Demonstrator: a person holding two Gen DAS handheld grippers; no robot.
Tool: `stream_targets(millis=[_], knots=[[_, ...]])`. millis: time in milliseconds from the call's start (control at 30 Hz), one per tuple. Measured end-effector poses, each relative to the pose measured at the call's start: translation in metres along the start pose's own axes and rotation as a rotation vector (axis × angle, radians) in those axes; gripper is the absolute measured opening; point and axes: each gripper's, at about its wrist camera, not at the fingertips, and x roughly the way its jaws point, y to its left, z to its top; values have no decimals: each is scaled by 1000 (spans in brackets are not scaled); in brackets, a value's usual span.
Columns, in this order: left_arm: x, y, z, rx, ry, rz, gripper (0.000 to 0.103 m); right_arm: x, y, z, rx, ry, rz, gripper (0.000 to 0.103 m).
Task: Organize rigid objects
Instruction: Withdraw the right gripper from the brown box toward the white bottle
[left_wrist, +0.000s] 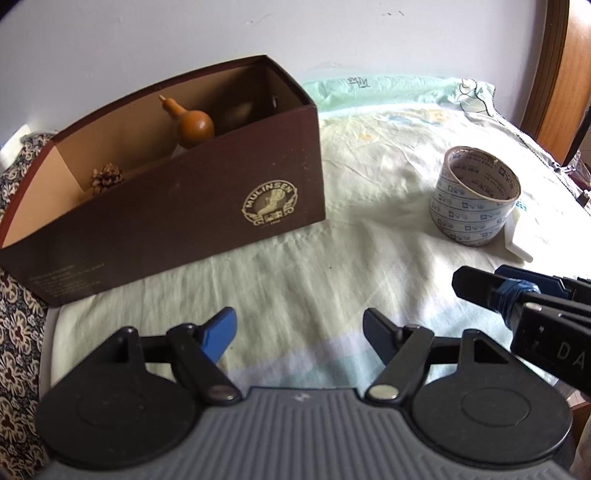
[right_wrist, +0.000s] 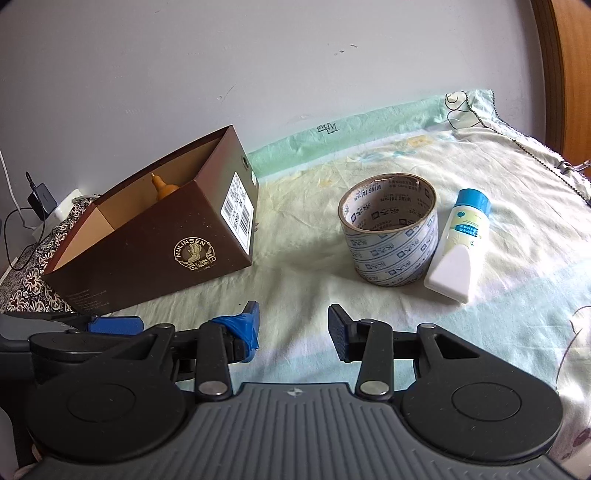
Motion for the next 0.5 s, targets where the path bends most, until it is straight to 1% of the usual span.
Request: stream_targets(millis=[67,200,367,500], knots=[[1,-6,-2,8,2,-21,76,-4,-6,-3,3,-10,-21,25],[3,-17,-6,15,12,-74,76,-8,-21,-10,55,-7,-42,25],[7,-27,-10,16,30,-103,76,-10,-32,-16,89,-12,-67,25],[10,-33,-13,19,42,-118,76,-12,-36,-19,84,-23,-76,25]])
